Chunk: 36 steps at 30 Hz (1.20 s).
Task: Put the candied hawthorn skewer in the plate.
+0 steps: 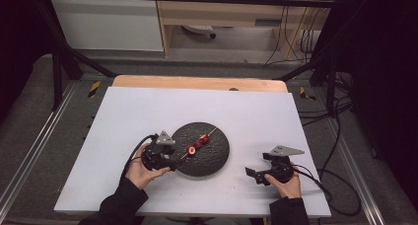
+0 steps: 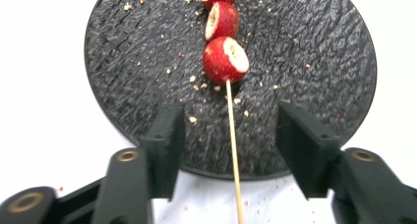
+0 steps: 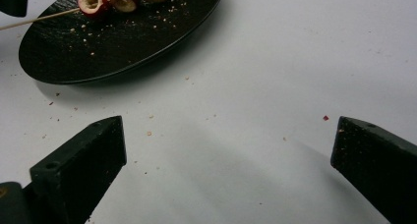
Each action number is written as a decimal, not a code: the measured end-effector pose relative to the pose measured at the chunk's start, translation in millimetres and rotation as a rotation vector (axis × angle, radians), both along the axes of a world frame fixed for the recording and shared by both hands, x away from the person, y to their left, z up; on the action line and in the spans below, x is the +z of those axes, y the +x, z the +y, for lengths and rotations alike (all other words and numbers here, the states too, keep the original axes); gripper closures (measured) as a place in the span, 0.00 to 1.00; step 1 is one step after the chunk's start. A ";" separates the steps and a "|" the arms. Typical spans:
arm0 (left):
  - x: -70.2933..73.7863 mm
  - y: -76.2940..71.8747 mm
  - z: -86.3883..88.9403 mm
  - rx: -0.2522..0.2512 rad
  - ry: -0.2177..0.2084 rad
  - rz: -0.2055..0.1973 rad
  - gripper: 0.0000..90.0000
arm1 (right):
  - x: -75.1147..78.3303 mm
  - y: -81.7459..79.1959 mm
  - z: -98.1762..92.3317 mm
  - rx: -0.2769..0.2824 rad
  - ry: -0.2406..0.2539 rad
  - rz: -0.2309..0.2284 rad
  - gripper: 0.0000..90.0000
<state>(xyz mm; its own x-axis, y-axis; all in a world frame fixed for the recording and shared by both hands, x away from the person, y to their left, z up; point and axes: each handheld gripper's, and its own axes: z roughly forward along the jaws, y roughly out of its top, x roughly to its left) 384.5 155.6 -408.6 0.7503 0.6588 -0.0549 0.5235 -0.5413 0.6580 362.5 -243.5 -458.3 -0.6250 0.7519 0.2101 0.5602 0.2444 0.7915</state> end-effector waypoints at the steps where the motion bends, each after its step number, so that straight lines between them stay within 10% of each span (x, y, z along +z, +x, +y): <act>1: 0.4 -0.5 2.5 -0.003 0.005 0.003 0.44 | 0.0 0.0 -0.1 0.000 0.000 0.000 0.01; 14: -5.8 -11.2 42.6 0.042 0.009 -0.012 0.10 | -0.2 0.3 0.0 0.000 -0.002 0.003 0.01; 36: -32.9 -35.1 114.7 0.140 -0.097 -0.073 0.07 | -1.6 0.3 1.0 -0.002 -0.015 0.018 0.01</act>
<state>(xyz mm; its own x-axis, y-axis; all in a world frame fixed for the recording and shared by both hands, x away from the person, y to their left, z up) 349.5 270.3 -441.5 0.6561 0.7513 -0.0717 0.5378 -0.3987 0.7428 362.9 -242.5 -459.9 -0.6194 0.7565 0.2100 0.5749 0.2548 0.7776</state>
